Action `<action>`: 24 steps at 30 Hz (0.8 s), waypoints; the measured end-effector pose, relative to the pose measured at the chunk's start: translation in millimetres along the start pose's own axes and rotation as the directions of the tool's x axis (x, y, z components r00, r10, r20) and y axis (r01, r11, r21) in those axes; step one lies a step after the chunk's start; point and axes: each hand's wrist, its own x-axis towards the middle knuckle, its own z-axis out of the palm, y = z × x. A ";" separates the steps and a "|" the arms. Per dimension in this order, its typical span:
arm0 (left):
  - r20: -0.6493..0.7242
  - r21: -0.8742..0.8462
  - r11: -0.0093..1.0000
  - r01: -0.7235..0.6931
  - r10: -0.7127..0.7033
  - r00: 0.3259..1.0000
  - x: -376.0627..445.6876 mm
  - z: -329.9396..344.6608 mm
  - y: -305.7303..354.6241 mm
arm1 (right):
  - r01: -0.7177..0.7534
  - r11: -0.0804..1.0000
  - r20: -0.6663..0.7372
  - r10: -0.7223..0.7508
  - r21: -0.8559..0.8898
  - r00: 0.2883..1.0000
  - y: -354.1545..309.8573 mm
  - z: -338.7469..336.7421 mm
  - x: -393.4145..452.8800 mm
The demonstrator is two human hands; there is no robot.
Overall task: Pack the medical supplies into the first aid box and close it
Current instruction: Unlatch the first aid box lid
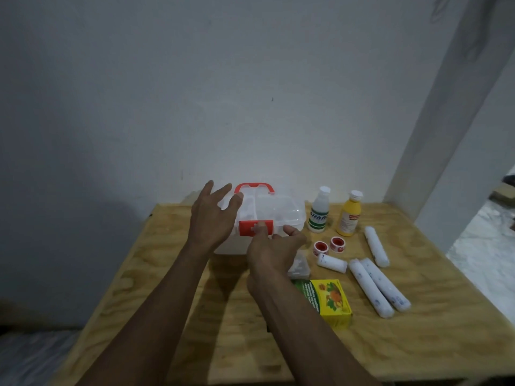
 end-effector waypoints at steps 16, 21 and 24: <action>-0.021 -0.022 1.000 -0.009 0.009 1.000 2.7 2.1 -1.4 | 0.095 0.994 0.100 -0.100 0.053 0.990 9.2 -12.6 11.9; -0.024 -0.046 0.999 -0.022 0.021 0.999 2.8 2.3 -4.0 | 0.497 0.865 0.173 -0.479 -0.073 0.860 2.5 -27.7 7.8; -0.023 -0.069 0.997 -0.023 0.021 0.999 3.2 2.7 -6.6 | 0.751 0.642 0.351 -0.675 -0.153 0.649 -3.9 -39.2 13.4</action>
